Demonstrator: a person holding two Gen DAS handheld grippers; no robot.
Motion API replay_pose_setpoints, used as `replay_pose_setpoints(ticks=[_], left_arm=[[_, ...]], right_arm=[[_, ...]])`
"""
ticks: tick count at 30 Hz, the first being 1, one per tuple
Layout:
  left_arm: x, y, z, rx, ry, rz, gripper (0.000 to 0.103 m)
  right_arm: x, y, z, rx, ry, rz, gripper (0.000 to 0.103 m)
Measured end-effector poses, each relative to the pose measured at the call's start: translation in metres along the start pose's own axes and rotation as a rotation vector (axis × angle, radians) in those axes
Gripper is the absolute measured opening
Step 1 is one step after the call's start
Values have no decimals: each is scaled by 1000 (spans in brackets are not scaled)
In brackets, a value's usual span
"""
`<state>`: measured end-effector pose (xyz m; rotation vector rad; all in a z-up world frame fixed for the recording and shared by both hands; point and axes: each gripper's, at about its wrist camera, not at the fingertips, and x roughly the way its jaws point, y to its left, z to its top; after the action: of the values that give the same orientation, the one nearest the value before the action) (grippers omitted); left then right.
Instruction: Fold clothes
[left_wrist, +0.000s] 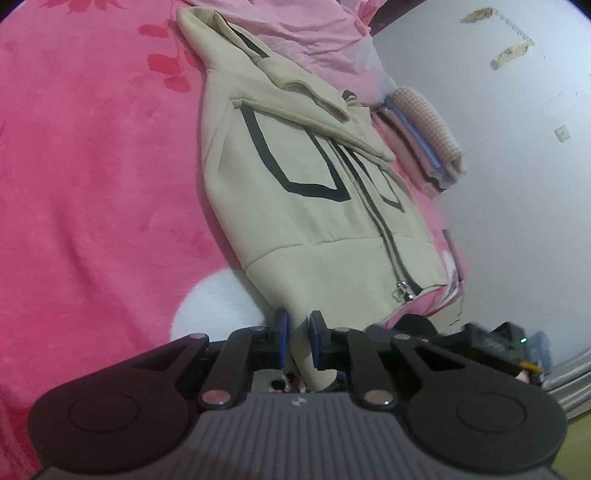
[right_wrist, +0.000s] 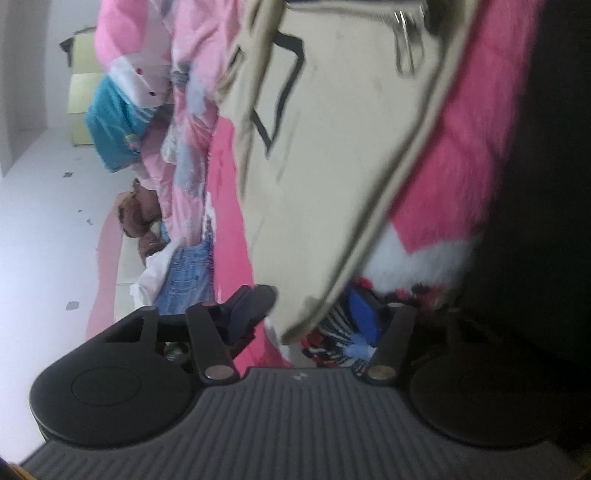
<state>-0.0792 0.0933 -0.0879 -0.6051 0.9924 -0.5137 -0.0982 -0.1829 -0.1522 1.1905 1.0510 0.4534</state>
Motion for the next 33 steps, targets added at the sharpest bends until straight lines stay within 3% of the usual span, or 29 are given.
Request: replay_pose_setpoints(ticks=[4,7,8,13,19,24,28,30,33], left_arm=[[2,8,1,-30,5,-39,13],[1,16,4,-74,0,-84,13],[0,19,5,-96,-4,-99,15],[-1,37,16,-206,-25,-150,28],[16,41,25,-279,48,-255,51],[33,38,27,-308,94,-274,56],[46,31,34,-308,100,-288,55],[56,23,39,-282,111,-288,48],[73,12,43,-241,141,-265,28]], right_arm=[[5,-4,-4,34,-21,24,34],[6,-9,-6,63,-45,52,9],[5,-11,-7,70,-53,67,6],[-3,1,-6,8,-93,119,4],[-6,11,2,-10,-112,170,4],[-12,9,4,-6,-122,198,4],[-12,12,3,-40,-119,217,4],[-11,14,2,-67,-111,207,4],[-17,16,2,-117,-103,183,7]])
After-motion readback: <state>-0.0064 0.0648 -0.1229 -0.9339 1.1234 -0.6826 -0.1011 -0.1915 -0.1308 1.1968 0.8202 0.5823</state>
